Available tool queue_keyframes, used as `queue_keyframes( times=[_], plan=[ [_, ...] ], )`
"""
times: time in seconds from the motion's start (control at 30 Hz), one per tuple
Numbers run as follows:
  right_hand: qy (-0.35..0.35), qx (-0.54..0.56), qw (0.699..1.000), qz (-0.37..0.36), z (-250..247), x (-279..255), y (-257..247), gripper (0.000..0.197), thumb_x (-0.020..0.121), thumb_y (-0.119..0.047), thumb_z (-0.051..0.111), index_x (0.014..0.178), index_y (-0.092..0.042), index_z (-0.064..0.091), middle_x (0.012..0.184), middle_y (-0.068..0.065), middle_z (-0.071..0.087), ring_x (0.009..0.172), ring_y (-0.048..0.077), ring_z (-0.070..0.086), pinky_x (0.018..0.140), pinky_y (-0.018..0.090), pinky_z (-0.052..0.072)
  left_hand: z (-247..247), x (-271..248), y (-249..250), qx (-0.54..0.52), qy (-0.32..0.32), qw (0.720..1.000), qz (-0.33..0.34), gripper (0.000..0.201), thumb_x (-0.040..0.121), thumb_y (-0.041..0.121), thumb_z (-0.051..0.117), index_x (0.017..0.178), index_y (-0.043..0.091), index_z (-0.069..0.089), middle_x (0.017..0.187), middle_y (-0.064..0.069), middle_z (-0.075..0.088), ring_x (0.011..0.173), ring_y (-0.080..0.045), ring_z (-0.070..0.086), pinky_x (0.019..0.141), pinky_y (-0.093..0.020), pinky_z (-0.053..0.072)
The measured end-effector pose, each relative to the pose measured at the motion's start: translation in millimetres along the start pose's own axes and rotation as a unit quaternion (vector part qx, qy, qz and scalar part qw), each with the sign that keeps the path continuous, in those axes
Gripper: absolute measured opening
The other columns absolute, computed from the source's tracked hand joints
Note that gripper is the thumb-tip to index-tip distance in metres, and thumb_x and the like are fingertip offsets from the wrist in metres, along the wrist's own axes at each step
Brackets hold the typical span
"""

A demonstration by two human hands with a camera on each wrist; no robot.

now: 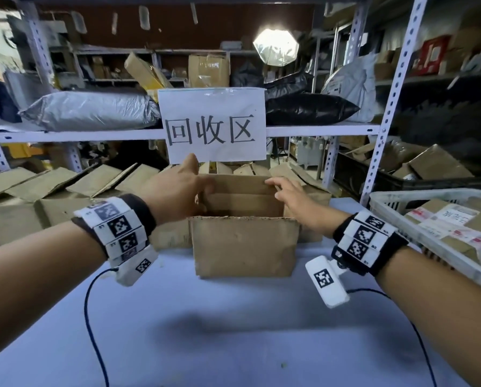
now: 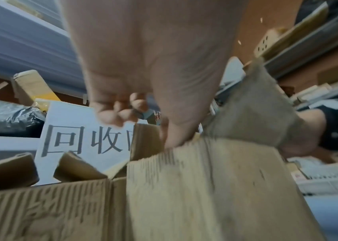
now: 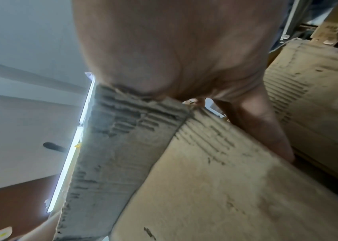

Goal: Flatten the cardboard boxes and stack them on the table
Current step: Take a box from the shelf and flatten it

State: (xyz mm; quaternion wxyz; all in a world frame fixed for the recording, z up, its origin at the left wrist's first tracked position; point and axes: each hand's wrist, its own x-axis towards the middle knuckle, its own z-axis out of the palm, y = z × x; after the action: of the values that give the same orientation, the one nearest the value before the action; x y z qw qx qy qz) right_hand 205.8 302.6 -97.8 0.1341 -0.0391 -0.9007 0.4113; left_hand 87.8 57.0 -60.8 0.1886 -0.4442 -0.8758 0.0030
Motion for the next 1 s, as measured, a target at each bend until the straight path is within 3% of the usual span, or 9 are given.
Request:
queue_keyframes(
  times=[0.1,0.2,0.4,0.53,0.67,0.77,0.83,0.9,1.0],
  plan=[
    [0.016,0.065,0.998,0.015,-5.9,-10.4,-9.6,0.044,0.110,-0.024,0.015,0.146,-0.024,0.040,0.147,0.005,0.036,0.127,0.010,0.031,0.083,0.023,0.041,5.4,-2.2,1.6,-0.019,-0.073,0.991,0.112,0.021,0.097,0.021,0.061,0.115,0.027,0.071,0.127,0.000,0.058,0.109,-0.022,0.060,0.085,-0.034,0.050],
    [0.004,0.087,0.995,0.039,-7.8,-21.7,-21.2,0.045,0.110,-0.029,0.012,0.144,-0.028,0.040,0.143,0.003,0.035,0.114,0.014,0.039,0.065,0.026,0.042,5.3,-0.4,8.0,-0.003,-0.206,0.973,0.106,0.027,0.105,0.020,0.049,0.126,0.014,0.067,0.134,-0.003,0.062,0.124,-0.021,0.056,0.110,-0.036,0.042],
    [-0.008,0.062,0.998,-0.002,-6.8,-23.0,-27.8,0.043,0.106,-0.009,0.023,0.144,-0.018,0.041,0.153,0.006,0.033,0.125,0.005,0.027,0.081,0.015,0.035,-11.3,11.7,26.9,0.073,-0.392,0.916,0.043,0.031,0.108,0.031,0.046,0.129,0.015,0.062,0.130,-0.001,0.065,0.115,-0.020,0.060,0.102,-0.029,0.043],
    [-0.023,0.034,0.999,-0.008,-11.3,-18.7,-24.6,0.043,0.105,-0.008,0.026,0.142,-0.019,0.043,0.149,0.001,0.035,0.131,0.006,0.028,0.095,0.021,0.022,-15.1,13.3,39.1,0.148,-0.444,0.882,0.052,0.040,0.108,0.036,0.043,0.138,0.012,0.057,0.136,-0.006,0.062,0.126,-0.025,0.057,0.113,-0.042,0.042],
    [-0.026,0.014,1.000,-0.004,-11.0,-11.4,-19.4,0.037,0.106,-0.015,0.030,0.138,-0.026,0.045,0.146,0.020,0.045,0.136,0.029,0.041,0.101,0.033,0.034,-15.5,10.9,37.9,0.144,-0.419,0.892,0.087,0.035,0.108,0.028,0.047,0.137,0.012,0.058,0.138,-0.008,0.061,0.127,-0.027,0.057,0.113,-0.042,0.043],
    [-0.037,-0.009,0.999,0.019,-11.3,-11.3,-17.3,0.036,0.104,-0.018,0.038,0.131,-0.040,0.046,0.110,0.041,0.051,0.098,0.051,0.053,0.091,0.049,0.045,-19.7,4.1,28.7,0.099,-0.341,0.927,0.121,0.034,0.104,0.023,0.050,0.137,0.027,0.054,0.141,0.001,0.051,0.132,-0.025,0.045,0.115,-0.052,0.037],
    [-0.034,-0.012,0.999,0.021,-10.6,-10.6,-16.6,0.038,0.103,-0.015,0.040,0.133,-0.039,0.045,0.134,0.040,0.046,0.112,0.052,0.052,0.098,0.056,0.042,-23.9,-4.1,17.2,0.027,-0.252,0.956,0.149,0.040,0.095,0.011,0.055,0.131,0.029,0.054,0.133,0.001,0.044,0.126,-0.025,0.039,0.112,-0.053,0.037],
    [-0.013,-0.001,1.000,0.017,-10.0,-9.3,-15.8,0.039,0.103,-0.013,0.039,0.134,-0.034,0.045,0.148,0.029,0.040,0.118,0.041,0.054,0.096,0.046,0.046,-23.3,-14.0,3.2,-0.084,-0.162,0.972,0.147,0.047,0.083,-0.003,0.056,0.122,0.024,0.059,0.125,-0.001,0.040,0.119,-0.026,0.041,0.106,-0.045,0.042],
    [-0.003,0.054,0.998,0.033,-10.2,-7.8,-13.6,0.035,0.105,-0.016,0.036,0.132,-0.034,0.046,0.138,0.003,0.050,0.095,0.007,0.056,0.066,0.023,0.047,-11.9,-31.4,-13.5,-0.210,-0.087,0.969,0.092,0.049,0.078,-0.003,0.073,0.111,0.028,0.056,0.125,0.002,0.035,0.119,-0.023,0.044,0.096,-0.030,0.051]
  ],
)
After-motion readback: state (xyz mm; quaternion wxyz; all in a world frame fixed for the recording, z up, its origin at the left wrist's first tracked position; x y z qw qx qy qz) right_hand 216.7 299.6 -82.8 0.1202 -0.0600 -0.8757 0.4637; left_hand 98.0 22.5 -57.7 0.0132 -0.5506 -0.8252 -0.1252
